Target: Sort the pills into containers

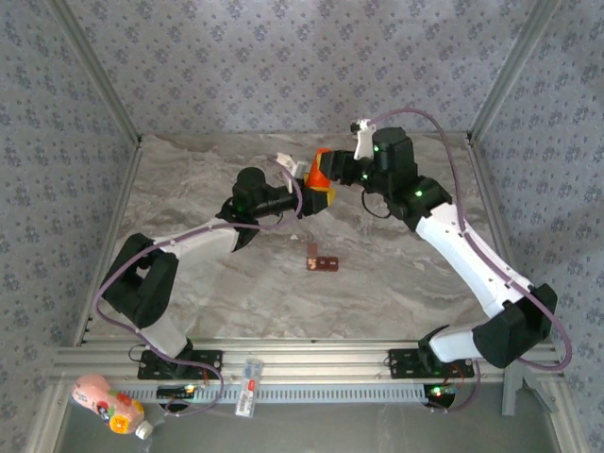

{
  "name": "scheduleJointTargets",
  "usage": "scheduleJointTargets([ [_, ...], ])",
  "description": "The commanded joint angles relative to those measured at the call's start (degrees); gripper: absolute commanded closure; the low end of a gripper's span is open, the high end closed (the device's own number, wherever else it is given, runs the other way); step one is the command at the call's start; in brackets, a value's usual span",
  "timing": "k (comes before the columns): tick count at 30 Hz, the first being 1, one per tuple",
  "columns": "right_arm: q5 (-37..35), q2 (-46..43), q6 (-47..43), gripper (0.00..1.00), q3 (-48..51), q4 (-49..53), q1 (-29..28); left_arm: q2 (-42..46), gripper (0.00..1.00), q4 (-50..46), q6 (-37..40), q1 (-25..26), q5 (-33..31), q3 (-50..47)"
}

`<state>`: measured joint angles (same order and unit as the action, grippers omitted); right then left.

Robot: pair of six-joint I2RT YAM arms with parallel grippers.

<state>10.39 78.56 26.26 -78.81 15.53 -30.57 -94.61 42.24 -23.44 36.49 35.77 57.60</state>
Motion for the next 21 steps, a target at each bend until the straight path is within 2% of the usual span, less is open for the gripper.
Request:
scheduleJointTargets([
  [1, -4.1, 1.6, 5.9, 0.58, -0.5, 3.1, -3.3, 2.1, 1.00, 0.9, 4.5, 2.2, -2.0, 2.9],
  [6, -4.0, 1.5, 6.2, 0.55, -1.8, 3.0, -3.4, 1.9, 1.00, 1.0, 5.1, 2.3, -2.8, 2.6],
  [11, 1.3, -1.6, 4.8, 0.29, -1.9, 2.8, -1.2, 2.0, 1.00, 2.3, 4.8, 2.2, -3.5, 1.9],
  [15, 8.5, -7.4, 3.2, 0.17, 0.7, -1.0, 2.8, 2.6, 1.00, 3.4, 4.1, 1.7, -2.3, 1.3],
  [21, 21.6, -9.9, -1.0, 0.14, 1.3, -2.1, 10.3, 2.4, 1.00, 7.3, 0.3, 1.0, 3.0, 1.3],
])
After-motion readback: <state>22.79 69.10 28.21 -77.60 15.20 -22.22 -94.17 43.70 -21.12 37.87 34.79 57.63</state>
